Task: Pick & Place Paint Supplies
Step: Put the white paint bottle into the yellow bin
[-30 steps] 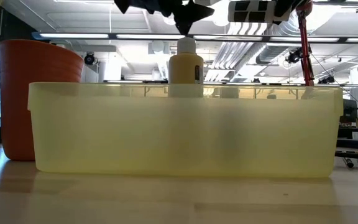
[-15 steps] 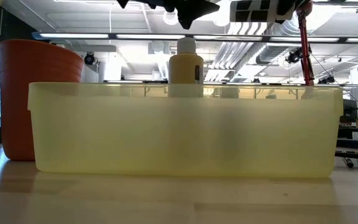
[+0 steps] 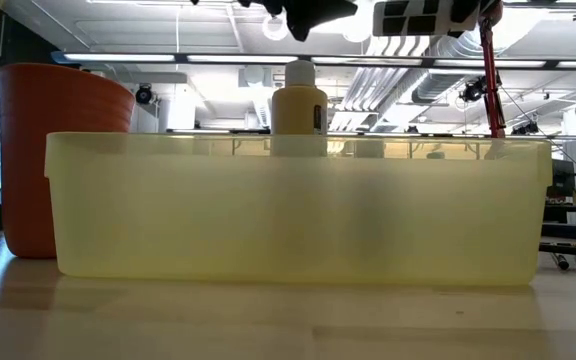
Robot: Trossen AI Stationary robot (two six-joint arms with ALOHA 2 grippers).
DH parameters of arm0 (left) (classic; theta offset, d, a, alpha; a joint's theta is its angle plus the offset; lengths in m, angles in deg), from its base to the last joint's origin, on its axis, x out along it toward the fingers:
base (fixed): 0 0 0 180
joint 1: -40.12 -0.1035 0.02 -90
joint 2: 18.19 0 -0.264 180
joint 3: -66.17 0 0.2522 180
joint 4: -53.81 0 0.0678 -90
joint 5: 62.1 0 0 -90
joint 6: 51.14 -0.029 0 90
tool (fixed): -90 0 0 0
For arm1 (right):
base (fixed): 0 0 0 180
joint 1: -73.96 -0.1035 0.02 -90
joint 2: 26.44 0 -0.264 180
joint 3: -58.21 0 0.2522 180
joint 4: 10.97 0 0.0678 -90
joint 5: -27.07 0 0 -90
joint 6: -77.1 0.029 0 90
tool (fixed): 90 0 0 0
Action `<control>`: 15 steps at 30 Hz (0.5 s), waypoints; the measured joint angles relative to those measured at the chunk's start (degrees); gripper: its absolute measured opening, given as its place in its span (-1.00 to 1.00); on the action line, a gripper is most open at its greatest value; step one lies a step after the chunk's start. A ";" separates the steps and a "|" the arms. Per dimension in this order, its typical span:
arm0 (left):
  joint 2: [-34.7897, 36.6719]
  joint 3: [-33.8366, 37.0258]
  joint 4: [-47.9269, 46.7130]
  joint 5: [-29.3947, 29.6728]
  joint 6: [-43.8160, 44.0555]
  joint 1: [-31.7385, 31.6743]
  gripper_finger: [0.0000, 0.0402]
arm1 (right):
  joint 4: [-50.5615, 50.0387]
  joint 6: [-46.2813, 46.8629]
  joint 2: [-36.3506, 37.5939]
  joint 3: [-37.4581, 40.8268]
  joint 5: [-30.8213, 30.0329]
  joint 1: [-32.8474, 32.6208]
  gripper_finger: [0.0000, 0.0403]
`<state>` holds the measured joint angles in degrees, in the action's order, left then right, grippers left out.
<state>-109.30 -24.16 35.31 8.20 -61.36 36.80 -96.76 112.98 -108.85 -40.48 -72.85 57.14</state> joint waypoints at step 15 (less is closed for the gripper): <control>-1.15 0.06 -0.79 4.39 0.11 0.39 0.25 | 2.03 -3.22 0.00 0.00 1.12 0.06 -0.47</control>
<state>-110.45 -24.10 34.52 12.59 -61.25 37.19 -94.73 109.76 -108.85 -40.48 -71.73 57.21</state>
